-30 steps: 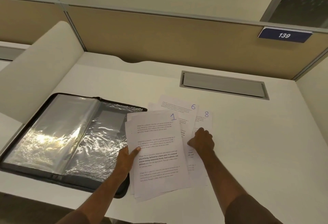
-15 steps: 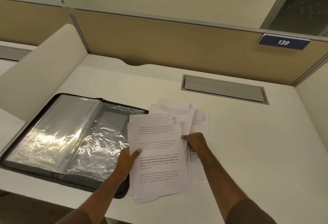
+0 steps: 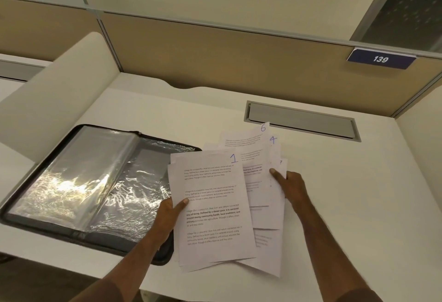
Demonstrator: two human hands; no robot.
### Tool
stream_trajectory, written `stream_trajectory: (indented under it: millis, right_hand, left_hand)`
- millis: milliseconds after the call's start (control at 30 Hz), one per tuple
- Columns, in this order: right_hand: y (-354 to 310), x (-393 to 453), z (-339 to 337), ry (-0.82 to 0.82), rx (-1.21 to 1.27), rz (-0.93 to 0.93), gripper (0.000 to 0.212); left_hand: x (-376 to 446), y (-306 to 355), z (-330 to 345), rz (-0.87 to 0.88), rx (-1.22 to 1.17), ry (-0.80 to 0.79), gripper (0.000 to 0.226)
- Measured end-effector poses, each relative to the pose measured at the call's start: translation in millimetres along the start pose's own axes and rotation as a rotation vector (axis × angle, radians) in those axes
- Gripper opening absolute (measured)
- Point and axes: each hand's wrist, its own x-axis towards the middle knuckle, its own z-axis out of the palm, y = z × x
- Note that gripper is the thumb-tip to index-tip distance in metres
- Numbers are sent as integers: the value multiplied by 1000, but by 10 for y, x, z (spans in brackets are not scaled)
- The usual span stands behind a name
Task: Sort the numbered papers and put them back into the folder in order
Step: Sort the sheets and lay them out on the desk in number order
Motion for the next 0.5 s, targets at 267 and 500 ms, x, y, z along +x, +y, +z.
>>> stream_trajectory:
  millis: [267, 500]
  right_hand:
    - [5, -48, -439, -15, 40, -93, 27]
    - [141, -31, -596, 206, -45, -101, 32]
  left_hand:
    - [21, -27, -6, -3, 49, -20, 18]
    - [10, -1, 4, 4, 72, -13, 15]
